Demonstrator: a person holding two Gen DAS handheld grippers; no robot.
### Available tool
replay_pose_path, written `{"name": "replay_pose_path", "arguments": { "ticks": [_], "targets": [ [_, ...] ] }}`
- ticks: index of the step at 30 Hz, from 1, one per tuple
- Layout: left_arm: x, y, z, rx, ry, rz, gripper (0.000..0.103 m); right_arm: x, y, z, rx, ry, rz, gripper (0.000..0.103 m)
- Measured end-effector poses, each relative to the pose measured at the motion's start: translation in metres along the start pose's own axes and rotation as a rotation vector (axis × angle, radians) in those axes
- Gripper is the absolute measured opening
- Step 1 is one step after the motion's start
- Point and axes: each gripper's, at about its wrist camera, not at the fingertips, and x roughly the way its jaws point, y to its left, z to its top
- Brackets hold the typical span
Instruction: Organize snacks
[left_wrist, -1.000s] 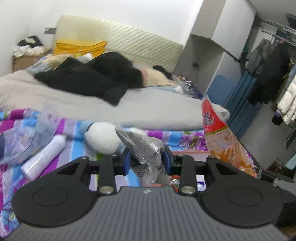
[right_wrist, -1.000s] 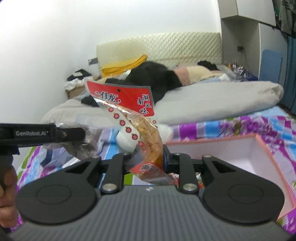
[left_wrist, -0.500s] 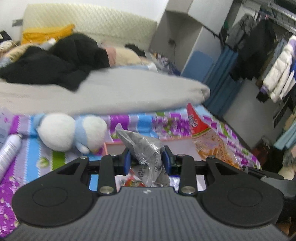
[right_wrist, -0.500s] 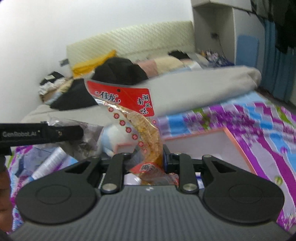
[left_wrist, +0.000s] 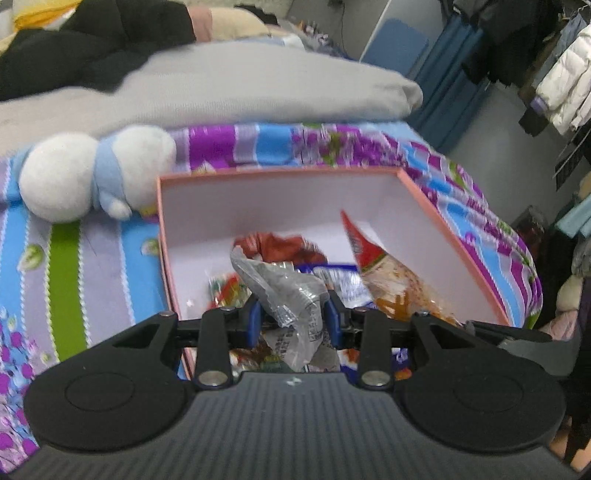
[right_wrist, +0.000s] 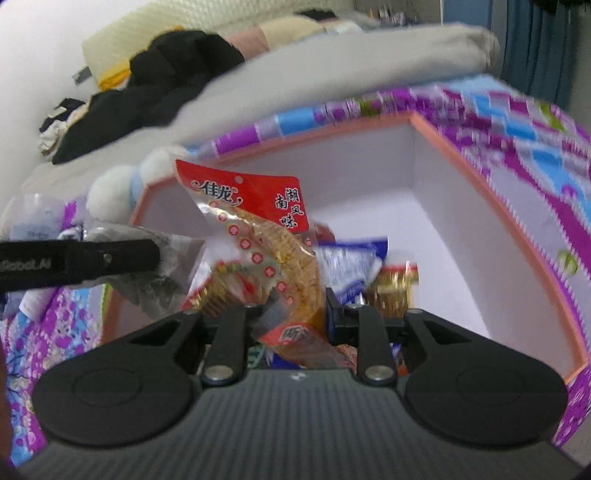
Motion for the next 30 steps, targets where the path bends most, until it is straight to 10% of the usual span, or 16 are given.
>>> {"name": "replay_pose_path", "arguments": {
  "ticks": [6,10,30],
  "targets": [
    [-0.001,0.0,-0.007,0.003,0.023,0.029,0.044,0.009,-0.005,-0.003,0.007,0.029,0.014,0.036],
    [-0.024,-0.001,0.001,-0.02,-0.013,0.022,0.065,-0.002,-0.008,0.003,0.034,0.012,0.024,0.061],
    [-0.21,-0.051,0.011,0.076,-0.276,0.034,0.065,-0.161,0.024,0.026,-0.011,-0.301,0.046,0.061]
  ]
}}
